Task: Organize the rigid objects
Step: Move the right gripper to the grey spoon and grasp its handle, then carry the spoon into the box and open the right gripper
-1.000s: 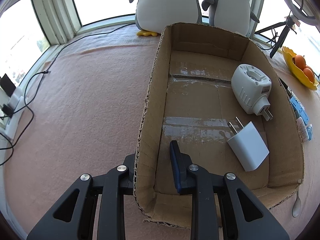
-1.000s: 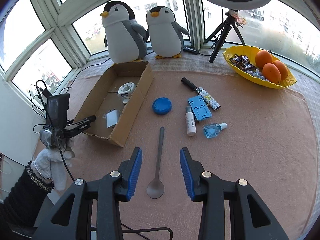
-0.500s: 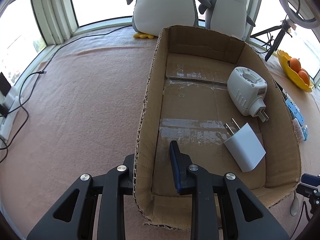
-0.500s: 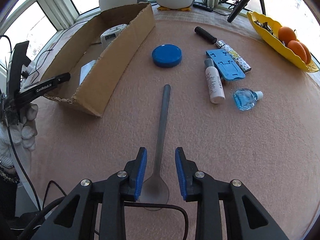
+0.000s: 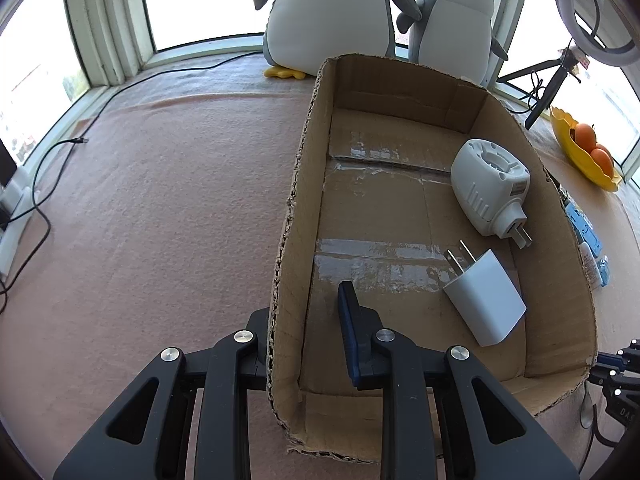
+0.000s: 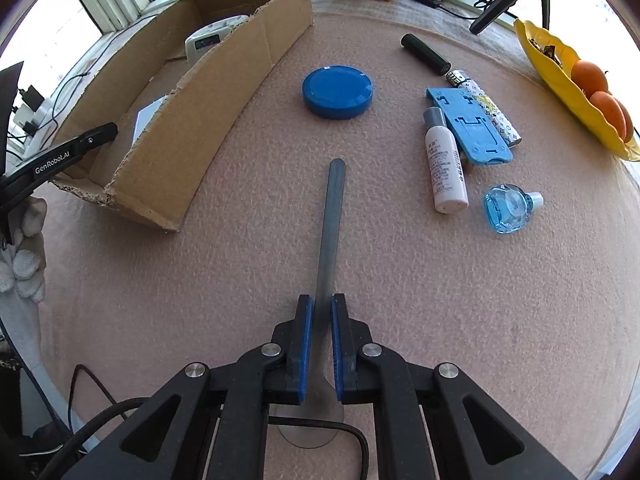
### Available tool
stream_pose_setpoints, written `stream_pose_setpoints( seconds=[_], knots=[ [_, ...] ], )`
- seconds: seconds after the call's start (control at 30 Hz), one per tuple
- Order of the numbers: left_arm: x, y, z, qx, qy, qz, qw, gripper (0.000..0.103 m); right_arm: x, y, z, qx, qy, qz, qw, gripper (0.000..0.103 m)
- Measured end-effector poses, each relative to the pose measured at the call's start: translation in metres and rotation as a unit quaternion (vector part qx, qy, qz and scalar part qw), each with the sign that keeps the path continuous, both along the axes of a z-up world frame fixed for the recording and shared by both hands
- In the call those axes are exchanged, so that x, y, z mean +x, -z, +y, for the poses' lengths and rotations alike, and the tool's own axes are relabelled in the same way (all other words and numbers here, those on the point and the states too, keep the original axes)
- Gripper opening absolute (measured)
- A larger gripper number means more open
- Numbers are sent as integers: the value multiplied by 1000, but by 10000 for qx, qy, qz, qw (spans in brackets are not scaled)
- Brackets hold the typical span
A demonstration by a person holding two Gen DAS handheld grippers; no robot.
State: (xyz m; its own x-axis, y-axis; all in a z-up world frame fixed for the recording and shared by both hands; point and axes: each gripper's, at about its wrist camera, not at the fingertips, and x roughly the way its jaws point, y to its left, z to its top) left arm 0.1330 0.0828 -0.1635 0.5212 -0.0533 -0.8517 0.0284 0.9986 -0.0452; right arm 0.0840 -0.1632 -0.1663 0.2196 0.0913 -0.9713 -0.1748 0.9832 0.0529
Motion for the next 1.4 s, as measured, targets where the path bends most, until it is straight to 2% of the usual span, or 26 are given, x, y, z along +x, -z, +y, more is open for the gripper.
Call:
stream_pose_setpoints(
  seconds=[0.17, 0.43, 0.67, 0.97, 1.1, 1.4],
  knots=[
    [0, 0, 0, -3, -5, 1, 10000, 22, 1, -3, -11, 177, 215, -86, 9996, 7],
    [0, 0, 1, -17, -12, 0, 10000, 22, 0, -33, -23, 455, 456, -410, 9971, 7],
    [0, 0, 1, -14, -14, 1, 10000, 22, 8, -66, -3, 686, 367, -794, 9938, 7],
    [0, 0, 1, -13, -13, 2, 10000, 22, 47, -98, 35, 983, 114, -1210, 9877, 7],
    [0, 0, 0, -14, -14, 2, 10000, 22, 64, -101, 54, 1190, 31, -1216, 9854, 7],
    [0, 0, 0, -15, -13, 3, 10000, 22, 100, -80, 94, 1174, -174, -1023, 9877, 7]
  ],
)
